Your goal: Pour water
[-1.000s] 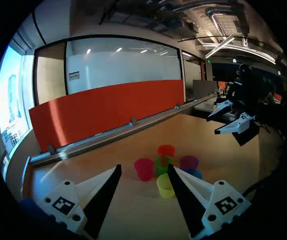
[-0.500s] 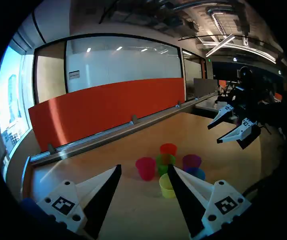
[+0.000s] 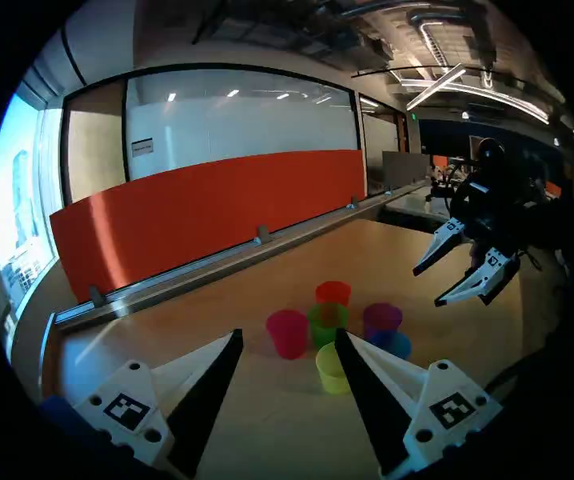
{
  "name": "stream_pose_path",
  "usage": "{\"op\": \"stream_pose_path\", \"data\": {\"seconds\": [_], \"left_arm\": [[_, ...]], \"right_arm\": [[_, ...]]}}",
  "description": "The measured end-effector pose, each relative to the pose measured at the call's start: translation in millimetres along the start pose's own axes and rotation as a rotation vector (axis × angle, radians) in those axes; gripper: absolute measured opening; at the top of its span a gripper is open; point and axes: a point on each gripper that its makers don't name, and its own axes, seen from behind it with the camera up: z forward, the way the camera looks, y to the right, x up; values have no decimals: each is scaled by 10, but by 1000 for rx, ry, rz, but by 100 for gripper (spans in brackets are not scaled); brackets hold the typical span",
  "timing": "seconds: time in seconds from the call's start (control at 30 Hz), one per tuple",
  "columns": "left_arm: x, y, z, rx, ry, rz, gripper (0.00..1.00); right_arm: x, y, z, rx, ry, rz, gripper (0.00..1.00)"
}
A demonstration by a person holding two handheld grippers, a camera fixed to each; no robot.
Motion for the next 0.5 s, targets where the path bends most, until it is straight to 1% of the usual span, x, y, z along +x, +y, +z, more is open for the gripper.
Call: {"op": "stream_pose_path", "data": {"seconds": [0.5], "left_arm": [[-61, -24, 146, -16, -7, 3, 85]], "right_arm": [[-238, -221, 203, 58, -44, -5, 100]]}}
